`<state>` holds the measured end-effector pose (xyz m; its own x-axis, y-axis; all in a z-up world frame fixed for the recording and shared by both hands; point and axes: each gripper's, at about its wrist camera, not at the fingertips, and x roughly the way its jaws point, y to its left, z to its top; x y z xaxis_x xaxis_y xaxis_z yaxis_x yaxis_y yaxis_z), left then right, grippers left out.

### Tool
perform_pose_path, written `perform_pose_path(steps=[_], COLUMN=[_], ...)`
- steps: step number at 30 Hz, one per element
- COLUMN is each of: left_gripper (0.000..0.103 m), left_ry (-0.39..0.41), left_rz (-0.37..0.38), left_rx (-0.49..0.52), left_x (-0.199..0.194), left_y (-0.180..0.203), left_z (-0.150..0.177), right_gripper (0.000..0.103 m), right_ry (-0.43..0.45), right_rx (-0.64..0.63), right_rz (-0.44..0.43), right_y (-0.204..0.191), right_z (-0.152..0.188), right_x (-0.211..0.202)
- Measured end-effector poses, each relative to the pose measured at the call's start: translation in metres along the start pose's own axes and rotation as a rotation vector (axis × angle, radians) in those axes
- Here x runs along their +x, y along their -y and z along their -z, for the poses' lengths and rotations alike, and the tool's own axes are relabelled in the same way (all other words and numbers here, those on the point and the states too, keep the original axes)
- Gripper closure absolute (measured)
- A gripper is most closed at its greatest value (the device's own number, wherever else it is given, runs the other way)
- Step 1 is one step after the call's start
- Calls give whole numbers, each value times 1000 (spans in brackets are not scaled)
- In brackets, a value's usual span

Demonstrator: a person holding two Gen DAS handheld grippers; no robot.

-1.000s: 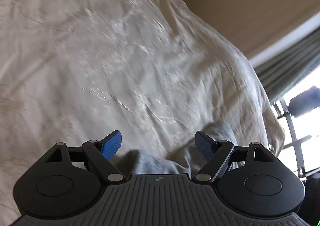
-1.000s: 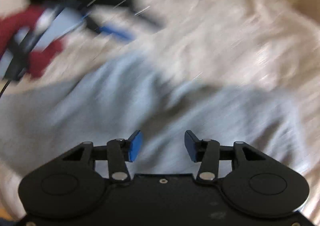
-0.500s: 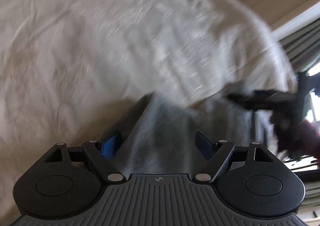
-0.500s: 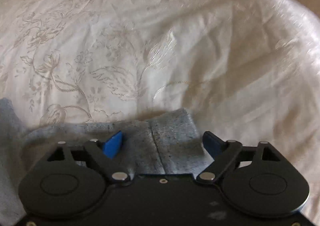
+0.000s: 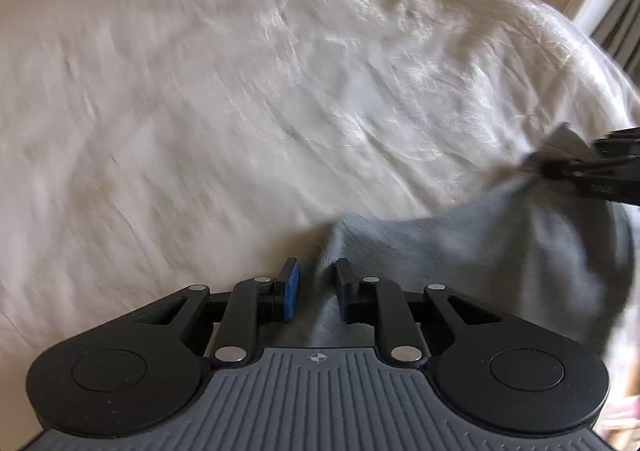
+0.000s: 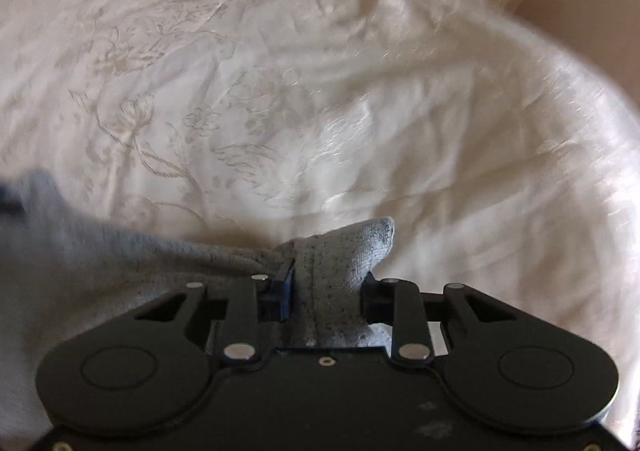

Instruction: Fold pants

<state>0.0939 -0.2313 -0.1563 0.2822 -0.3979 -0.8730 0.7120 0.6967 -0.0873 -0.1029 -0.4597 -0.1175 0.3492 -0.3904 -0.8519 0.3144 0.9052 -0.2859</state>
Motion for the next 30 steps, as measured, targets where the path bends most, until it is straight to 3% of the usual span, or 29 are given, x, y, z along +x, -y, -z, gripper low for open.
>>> perform_pose_path(steps=[1,2,5,7,9,12,15,16,19,22,24,25,28,30], left_gripper=[81,82,81,78,75,75,74,74,74,74,72,71,69,67], left_ry=[-51,-80,-3,73,107,87,21,-12,-91,-116,-115,-113,-85,-61], left_rz=[-23,1,40,43,39,37,28,27,12,-6,-16,-27,-47,-74], left_rx=[0,-30,-159,-226,-285,-356,-382,-392,-432,-488,-544,-564,-599,-617], left_x=[11,18,-6,-33,-57,-80,-89,-91,-101,-116,-125,-129,-142,-149], left_y=[-3,-9,-30,-43,-56,-69,-70,-69,-64,-64,-67,-68,-73,-79], left_z=[0,0,-5,-1,11,45,80,92,131,161,174,180,194,201], right_gripper=[74,72,58,53,44,39,40,40,47,63,93,93,98,102], right_ry=[-23,-52,-21,78,190,247,193,181,95,16,-26,-30,53,42], right_rx=[4,8,11,19,-9,-55,-166,-213,-378,-439,-457,-470,-488,-377], right_rz=[15,22,87,129,104,-153,-396,-434,-508,-598,-627,-626,-495,-414], right_y=[-4,-6,-13,-17,-24,-44,-81,-95,-140,-165,-175,-179,-183,-175], right_z=[5,8,0,-10,-21,-41,-58,-61,-69,-72,-75,-75,-76,-78], right_x=[5,12,4,-20,-47,-61,-42,-34,0,19,25,23,10,18])
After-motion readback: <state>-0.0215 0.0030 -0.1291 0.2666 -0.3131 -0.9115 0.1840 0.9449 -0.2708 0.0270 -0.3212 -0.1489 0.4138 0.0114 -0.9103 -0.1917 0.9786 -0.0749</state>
